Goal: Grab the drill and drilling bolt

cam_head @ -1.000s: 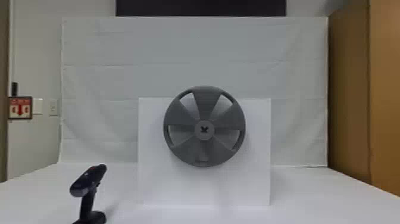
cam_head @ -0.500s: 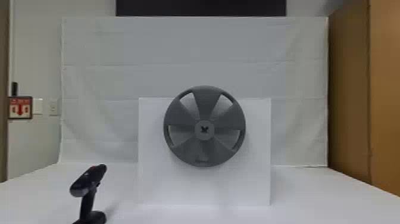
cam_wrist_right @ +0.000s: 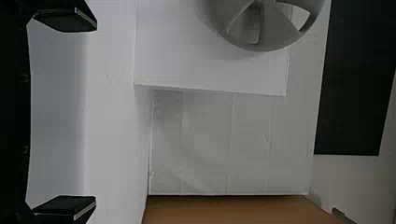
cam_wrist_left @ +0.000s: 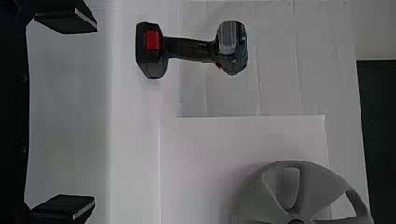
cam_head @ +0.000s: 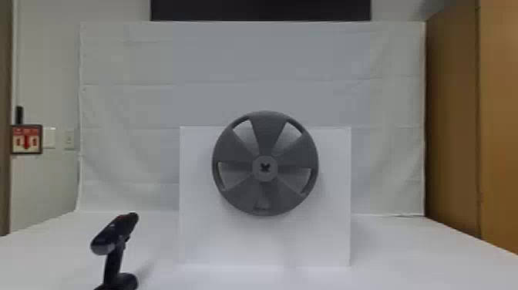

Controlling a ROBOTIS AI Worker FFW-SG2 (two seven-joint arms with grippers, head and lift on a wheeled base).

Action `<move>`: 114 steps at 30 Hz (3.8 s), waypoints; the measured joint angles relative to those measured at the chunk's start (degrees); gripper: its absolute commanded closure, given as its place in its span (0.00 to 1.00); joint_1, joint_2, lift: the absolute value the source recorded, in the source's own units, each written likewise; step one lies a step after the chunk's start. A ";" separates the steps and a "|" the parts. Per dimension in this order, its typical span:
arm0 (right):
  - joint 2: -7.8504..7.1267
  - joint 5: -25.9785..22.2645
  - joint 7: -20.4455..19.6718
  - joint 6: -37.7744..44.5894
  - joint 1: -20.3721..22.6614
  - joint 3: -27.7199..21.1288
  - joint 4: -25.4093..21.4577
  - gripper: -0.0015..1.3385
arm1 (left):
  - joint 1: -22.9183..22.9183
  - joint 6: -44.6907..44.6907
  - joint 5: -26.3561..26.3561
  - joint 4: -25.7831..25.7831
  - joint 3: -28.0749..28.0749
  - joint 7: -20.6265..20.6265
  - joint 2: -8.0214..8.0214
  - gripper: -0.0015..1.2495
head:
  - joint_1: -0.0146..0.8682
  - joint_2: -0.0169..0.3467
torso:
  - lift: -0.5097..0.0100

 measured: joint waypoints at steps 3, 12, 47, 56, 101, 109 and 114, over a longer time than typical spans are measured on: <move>0.60 0.37 -0.35 -0.91 0.41 -1.08 0.28 0.00 | 0.18 0.04 -0.15 0.34 0.46 0.01 -0.69 0.00 | 0.00 0.19 | 0.22; 0.93 0.89 -0.40 -2.02 0.00 -1.83 1.31 0.00 | -0.18 0.08 -0.16 0.94 0.48 0.01 -0.38 0.00 | 0.00 0.19 | 0.22; 0.92 0.89 -0.39 -2.03 -0.01 -1.83 1.33 0.00 | -0.19 0.08 -0.17 0.95 0.47 0.01 -0.37 0.00 | 0.00 0.19 | 0.22; 0.92 0.89 -0.39 -2.03 -0.01 -1.83 1.33 0.00 | -0.19 0.08 -0.17 0.95 0.47 0.01 -0.37 0.00 | 0.00 0.19 | 0.22; 0.92 0.89 -0.40 -2.03 -0.01 -1.83 1.33 0.00 | -0.19 0.08 -0.17 0.95 0.47 0.01 -0.37 0.00 | 0.00 0.19 | 0.22; 0.92 0.89 -0.40 -2.03 -0.01 -1.83 1.33 0.00 | -0.19 0.08 -0.17 0.95 0.47 0.01 -0.37 0.00 | 0.00 0.19 | 0.22; 0.92 0.89 -0.39 -2.03 -0.01 -1.83 1.33 0.00 | -0.19 0.08 -0.17 0.95 0.47 0.01 -0.37 0.00 | 0.00 0.19 | 0.22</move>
